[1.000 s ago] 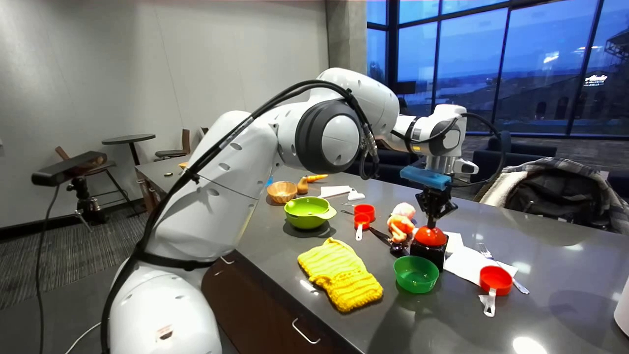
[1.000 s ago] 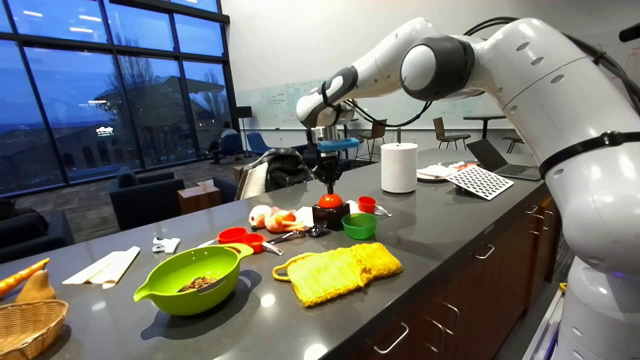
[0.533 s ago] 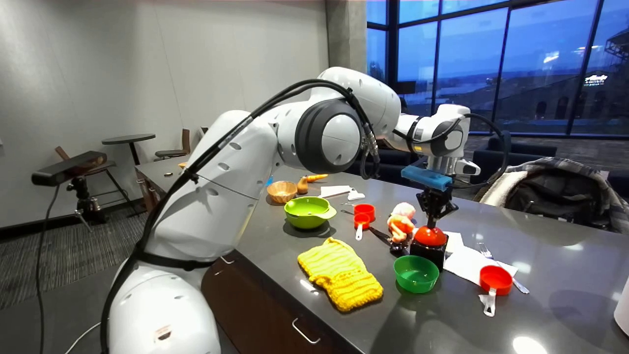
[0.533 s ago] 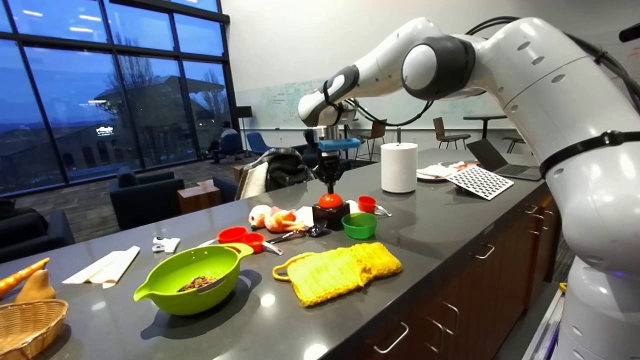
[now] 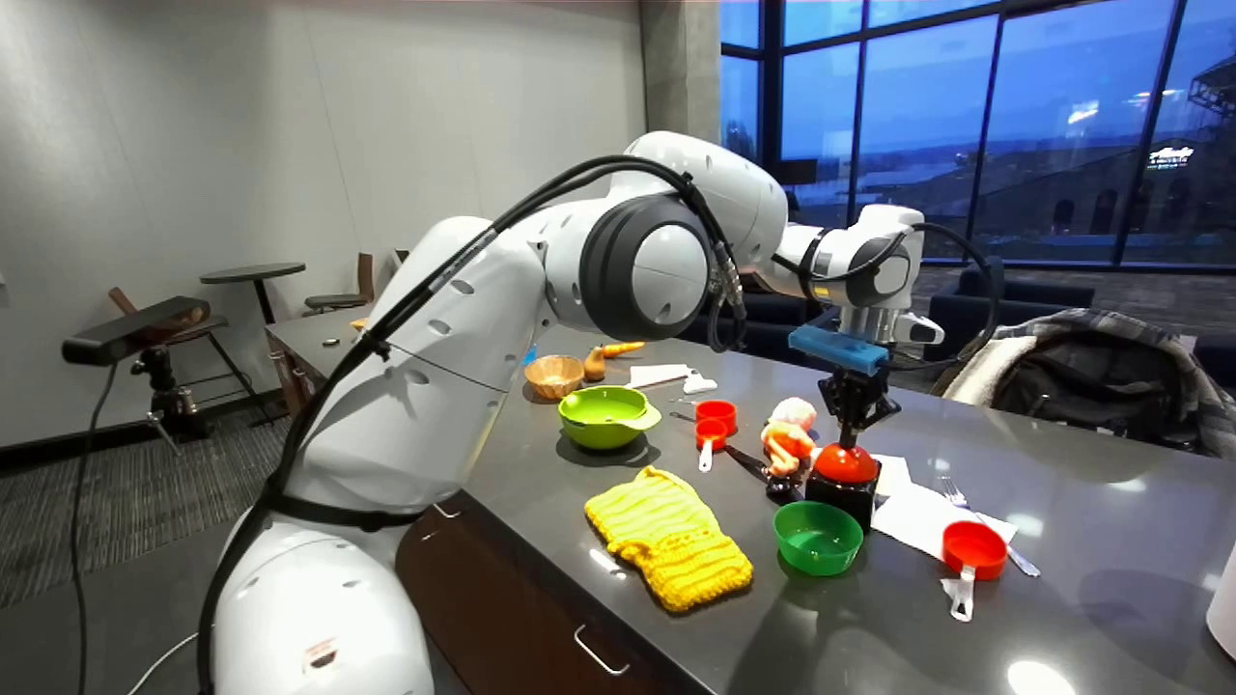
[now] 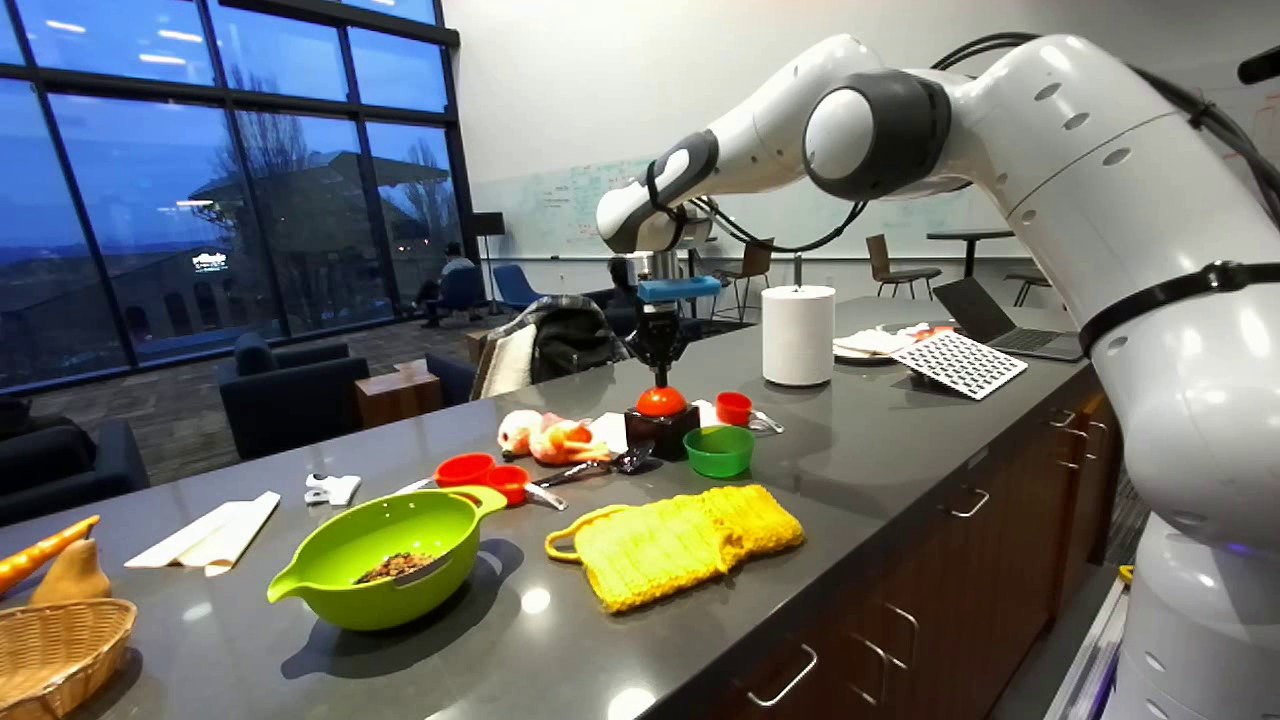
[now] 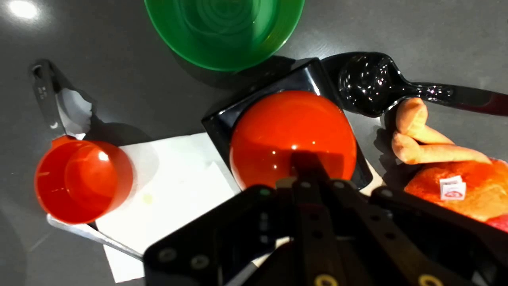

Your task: Press the orange button.

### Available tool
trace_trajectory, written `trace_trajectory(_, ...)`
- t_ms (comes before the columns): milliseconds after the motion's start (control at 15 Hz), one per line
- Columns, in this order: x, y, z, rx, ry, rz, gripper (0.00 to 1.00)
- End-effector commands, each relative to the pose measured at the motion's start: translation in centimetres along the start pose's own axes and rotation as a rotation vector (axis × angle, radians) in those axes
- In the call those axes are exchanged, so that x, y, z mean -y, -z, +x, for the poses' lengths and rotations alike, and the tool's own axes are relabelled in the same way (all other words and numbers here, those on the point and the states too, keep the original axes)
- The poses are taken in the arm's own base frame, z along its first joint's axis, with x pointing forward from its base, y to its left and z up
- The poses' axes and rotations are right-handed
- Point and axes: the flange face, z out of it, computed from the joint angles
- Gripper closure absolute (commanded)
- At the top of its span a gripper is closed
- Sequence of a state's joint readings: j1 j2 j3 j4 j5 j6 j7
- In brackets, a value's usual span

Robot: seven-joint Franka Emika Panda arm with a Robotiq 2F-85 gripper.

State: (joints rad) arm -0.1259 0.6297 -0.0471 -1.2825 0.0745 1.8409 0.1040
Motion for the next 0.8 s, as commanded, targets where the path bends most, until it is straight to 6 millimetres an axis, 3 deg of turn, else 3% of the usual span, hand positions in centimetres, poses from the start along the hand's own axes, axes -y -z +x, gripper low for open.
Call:
trace_trajectory(0, -0.2, -3.3, -0.8, 0.059, -0.014, 0.014, 1.00)
trace_trajectory(400, -0.1, -2.4, -0.6, 0.046, -0.011, 0.014, 1.00)
trace_trajectory(733, -0.1, -0.1, -0.3, 0.010, -0.007, 0.003, 1.00)
